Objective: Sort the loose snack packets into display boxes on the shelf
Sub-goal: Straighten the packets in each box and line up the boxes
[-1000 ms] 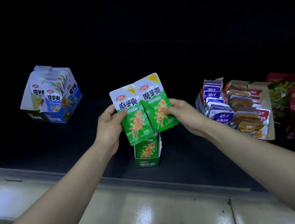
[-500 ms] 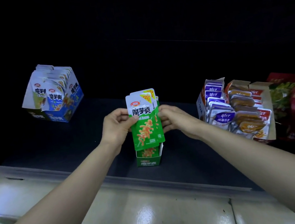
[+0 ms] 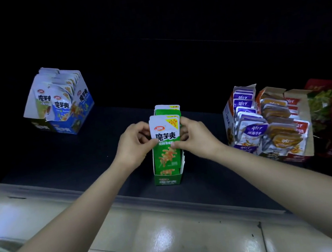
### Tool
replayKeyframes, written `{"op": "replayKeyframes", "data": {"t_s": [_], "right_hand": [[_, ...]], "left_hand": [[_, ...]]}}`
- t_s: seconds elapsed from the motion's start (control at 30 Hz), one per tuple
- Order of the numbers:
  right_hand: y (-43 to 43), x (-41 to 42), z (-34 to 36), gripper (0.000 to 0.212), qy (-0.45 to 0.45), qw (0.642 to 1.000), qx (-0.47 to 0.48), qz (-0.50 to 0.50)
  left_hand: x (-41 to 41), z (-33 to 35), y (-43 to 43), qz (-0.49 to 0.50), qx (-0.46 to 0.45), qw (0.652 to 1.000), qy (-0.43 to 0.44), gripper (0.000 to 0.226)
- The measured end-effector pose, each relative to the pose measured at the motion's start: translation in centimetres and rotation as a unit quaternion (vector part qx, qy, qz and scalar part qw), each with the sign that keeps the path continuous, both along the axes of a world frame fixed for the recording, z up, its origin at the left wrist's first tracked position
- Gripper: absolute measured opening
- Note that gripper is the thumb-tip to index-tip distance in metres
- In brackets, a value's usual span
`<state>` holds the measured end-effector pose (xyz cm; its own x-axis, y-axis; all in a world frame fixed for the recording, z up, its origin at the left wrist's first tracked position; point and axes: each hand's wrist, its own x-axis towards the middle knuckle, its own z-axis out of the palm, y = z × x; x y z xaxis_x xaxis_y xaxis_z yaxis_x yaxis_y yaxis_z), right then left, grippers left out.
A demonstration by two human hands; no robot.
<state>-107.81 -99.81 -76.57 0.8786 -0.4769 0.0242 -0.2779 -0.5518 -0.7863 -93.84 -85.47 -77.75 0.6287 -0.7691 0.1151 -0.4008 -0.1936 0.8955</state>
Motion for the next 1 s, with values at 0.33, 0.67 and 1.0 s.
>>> {"op": "replayKeyframes", "data": {"t_s": [0.33, 0.67, 1.0], "right_hand": [[-1.2, -0.8, 0.4, 0.021, 0.003, 0.998, -0.035, 0.051], [-3.5, -1.5, 2.0, 0.018, -0.002, 0.998, 0.040, 0.043], [-3.1, -0.1, -0.2, 0.036, 0.017, 0.979, -0.199, 0.052]], "left_hand": [[0.1, -1.1, 0.9, -0.038, 0.011, 0.993, -0.110, 0.036], [0.0, -0.9, 0.7, -0.082, -0.042, 0.987, -0.129, 0.026], [-0.1, -0.9, 0.4, -0.079, -0.050, 0.989, -0.118, 0.029]]}}
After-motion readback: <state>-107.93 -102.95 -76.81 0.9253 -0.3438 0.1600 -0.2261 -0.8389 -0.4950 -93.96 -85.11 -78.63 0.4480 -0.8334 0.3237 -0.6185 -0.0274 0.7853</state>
